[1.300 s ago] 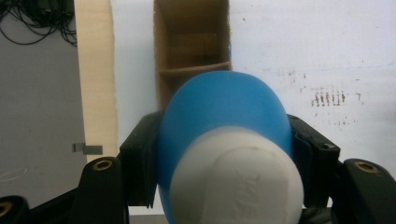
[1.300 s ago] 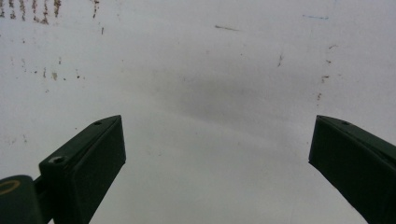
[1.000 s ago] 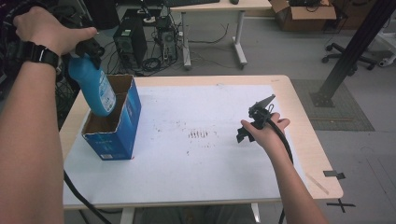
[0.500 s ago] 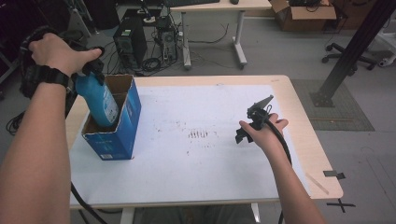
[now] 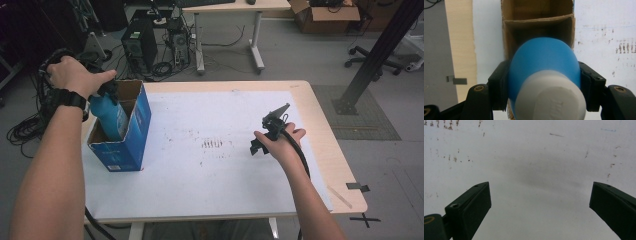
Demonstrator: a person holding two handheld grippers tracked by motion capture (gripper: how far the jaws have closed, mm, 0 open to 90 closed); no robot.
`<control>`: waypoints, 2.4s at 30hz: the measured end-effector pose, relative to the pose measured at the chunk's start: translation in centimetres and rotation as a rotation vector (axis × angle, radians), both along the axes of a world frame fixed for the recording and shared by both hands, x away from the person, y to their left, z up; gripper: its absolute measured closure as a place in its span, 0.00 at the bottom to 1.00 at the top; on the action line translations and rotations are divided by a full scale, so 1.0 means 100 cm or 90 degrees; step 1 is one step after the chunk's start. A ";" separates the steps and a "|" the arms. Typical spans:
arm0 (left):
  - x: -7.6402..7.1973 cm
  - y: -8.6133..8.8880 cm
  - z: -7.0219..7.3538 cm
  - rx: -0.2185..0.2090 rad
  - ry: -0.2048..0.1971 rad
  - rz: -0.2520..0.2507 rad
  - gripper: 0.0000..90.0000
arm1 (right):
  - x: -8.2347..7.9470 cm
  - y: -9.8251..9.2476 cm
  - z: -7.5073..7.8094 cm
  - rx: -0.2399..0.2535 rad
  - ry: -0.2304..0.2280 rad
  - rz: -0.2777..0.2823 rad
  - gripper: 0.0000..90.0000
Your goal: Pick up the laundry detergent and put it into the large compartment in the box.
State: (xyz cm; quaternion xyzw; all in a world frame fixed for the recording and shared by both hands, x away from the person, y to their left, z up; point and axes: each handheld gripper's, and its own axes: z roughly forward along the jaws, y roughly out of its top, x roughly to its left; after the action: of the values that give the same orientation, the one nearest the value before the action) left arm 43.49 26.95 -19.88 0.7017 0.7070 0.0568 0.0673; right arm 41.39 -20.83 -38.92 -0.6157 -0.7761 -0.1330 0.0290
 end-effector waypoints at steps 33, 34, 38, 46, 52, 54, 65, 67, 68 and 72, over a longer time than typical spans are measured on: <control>-0.002 -0.001 -0.071 0.013 0.046 -0.015 0.41 | -0.001 0.003 -0.007 -0.002 -0.003 0.006 0.04; -0.002 -0.001 -0.072 0.015 0.047 -0.017 0.41 | -0.001 0.003 -0.007 -0.002 -0.003 0.005 0.04; -0.002 -0.001 -0.073 0.015 0.043 -0.017 0.41 | -0.001 0.003 -0.007 0.000 -0.003 0.004 0.04; -0.002 -0.001 -0.073 0.012 0.040 -0.017 0.41 | -0.002 0.003 -0.008 0.002 0.001 0.008 0.04; -0.001 -0.002 -0.074 0.009 0.040 -0.020 0.41 | -0.002 0.002 -0.009 0.003 0.001 0.004 0.04; -0.001 -0.002 -0.074 0.008 0.040 -0.018 0.41 | -0.002 0.001 -0.009 0.005 0.000 0.002 0.04; -0.001 -0.001 -0.074 0.006 0.044 -0.013 0.37 | -0.003 -0.002 -0.010 0.006 0.002 0.003 0.04; -0.001 -0.001 -0.073 0.008 0.043 -0.011 0.36 | -0.003 -0.002 -0.011 0.005 0.002 0.002 0.04; -0.001 -0.001 -0.072 0.008 0.044 -0.010 0.35 | -0.003 -0.002 -0.011 0.005 0.002 0.003 0.04; -0.002 -0.002 -0.067 0.010 0.040 -0.008 0.34 | -0.003 -0.003 -0.011 0.006 0.001 0.001 0.04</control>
State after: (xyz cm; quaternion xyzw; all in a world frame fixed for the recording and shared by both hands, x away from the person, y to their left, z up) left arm 43.30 26.79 -26.62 0.7082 0.7037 0.0398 0.0399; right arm 41.10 -21.12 -40.02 -0.6149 -0.7761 -0.1361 0.0330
